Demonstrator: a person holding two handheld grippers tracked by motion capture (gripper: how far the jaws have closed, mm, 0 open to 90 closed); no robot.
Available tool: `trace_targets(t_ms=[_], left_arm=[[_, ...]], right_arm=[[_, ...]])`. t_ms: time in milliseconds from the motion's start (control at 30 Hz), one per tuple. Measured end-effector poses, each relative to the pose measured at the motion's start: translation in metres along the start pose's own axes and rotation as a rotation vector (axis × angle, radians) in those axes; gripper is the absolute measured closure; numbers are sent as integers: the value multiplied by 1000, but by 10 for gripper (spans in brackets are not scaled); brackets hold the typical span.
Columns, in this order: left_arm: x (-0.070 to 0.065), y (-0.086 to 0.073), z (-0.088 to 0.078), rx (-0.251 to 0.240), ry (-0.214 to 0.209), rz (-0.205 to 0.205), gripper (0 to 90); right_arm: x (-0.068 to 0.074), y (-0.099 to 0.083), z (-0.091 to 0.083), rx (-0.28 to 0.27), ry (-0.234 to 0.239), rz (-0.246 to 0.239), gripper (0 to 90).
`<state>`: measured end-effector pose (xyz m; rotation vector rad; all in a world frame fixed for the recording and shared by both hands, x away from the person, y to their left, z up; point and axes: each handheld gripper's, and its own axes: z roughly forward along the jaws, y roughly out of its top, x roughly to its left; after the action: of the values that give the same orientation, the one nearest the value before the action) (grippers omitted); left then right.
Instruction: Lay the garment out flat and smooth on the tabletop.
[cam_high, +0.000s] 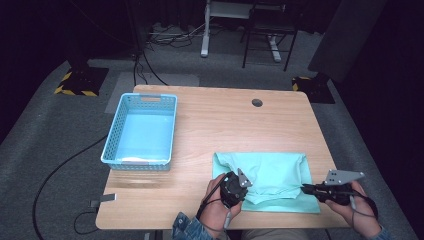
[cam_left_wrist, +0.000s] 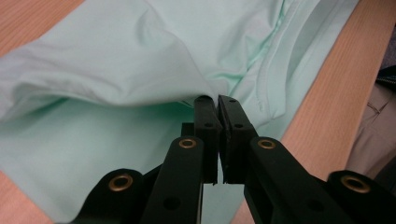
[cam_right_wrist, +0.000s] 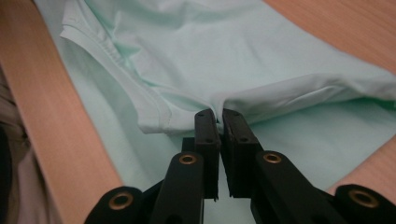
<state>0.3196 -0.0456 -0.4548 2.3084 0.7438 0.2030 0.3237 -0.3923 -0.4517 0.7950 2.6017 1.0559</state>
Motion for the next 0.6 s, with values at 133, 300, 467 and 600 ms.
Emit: trace_targets(t_ms=[133, 300, 467, 600], left_arm=[[97, 52, 2, -201, 74, -169, 864], [130, 75, -27, -312, 291, -269, 514], [107, 42, -5, -188, 258, -214, 505], [93, 19, 25, -86, 206, -192, 505]], right_arm=[[-61, 52, 19, -99, -143, 7, 863], [-117, 91, 25, -360, -422, 170, 415], [-94, 72, 37, -265, -337, 110, 419], [-79, 52, 64, -145, -238, 94, 427]])
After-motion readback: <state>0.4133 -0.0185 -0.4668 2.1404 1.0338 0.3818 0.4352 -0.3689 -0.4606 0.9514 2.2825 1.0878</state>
